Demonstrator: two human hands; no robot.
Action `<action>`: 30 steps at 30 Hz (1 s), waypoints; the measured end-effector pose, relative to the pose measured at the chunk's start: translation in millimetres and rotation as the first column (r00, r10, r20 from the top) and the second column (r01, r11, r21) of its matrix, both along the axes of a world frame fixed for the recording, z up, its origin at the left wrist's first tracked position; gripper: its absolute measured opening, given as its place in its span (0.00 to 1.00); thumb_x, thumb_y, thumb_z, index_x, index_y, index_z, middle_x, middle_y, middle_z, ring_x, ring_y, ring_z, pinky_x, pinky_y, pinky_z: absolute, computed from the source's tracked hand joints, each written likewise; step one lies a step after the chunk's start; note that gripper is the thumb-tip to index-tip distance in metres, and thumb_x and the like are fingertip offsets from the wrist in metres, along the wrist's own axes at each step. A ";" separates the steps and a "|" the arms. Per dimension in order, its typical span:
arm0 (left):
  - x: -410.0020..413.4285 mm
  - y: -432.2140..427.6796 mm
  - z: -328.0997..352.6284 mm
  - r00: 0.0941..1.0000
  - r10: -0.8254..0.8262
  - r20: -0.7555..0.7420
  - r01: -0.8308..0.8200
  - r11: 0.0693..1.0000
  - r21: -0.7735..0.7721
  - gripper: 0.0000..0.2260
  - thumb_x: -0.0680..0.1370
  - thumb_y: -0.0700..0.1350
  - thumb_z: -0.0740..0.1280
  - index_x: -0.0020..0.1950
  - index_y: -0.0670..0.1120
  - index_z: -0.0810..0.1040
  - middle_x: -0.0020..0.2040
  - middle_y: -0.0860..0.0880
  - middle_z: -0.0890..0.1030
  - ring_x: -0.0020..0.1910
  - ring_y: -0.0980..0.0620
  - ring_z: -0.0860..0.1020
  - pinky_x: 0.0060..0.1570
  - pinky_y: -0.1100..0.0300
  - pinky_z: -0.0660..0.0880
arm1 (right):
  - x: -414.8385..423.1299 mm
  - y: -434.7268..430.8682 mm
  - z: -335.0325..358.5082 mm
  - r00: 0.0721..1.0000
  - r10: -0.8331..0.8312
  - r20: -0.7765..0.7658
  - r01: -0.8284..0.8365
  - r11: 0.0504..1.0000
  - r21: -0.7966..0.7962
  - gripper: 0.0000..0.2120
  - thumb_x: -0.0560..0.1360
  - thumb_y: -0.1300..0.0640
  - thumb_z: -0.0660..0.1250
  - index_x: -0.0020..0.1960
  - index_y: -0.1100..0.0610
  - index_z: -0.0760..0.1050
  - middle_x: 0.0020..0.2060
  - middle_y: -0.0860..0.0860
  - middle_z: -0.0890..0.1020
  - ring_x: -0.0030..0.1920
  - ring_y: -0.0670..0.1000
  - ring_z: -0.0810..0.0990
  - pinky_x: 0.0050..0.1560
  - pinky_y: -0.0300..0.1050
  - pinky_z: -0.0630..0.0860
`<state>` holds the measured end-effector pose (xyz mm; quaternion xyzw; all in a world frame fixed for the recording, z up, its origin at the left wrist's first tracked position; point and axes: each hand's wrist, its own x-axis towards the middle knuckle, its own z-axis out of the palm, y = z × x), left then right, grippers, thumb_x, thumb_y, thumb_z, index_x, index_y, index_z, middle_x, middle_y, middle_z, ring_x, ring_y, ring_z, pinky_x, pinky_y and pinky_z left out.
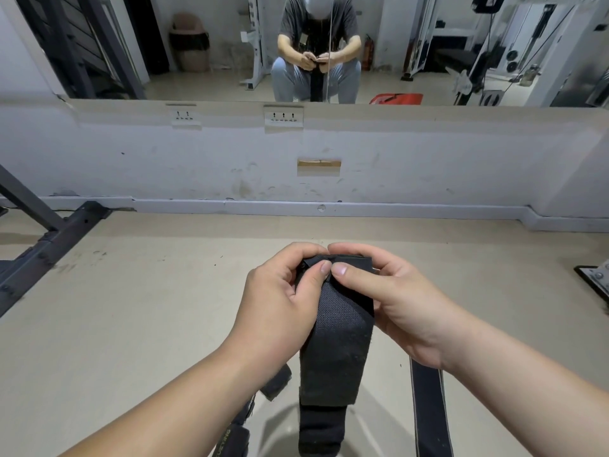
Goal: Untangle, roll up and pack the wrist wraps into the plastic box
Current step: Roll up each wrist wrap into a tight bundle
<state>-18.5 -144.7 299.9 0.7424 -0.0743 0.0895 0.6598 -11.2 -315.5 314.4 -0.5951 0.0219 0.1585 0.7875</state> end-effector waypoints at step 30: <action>-8.1 -5.0 0.3 0.981 -0.075 -0.179 0.103 0.983 0.153 0.10 0.85 0.42 0.66 0.55 0.58 0.83 0.41 0.59 0.86 0.39 0.61 0.82 0.44 0.65 0.77 | -7.0 5.1 -8.5 0.918 0.236 0.319 0.153 0.532 -0.833 0.25 0.85 0.48 0.54 0.82 0.44 0.57 0.69 0.43 0.66 0.61 0.38 0.70 0.58 0.37 0.66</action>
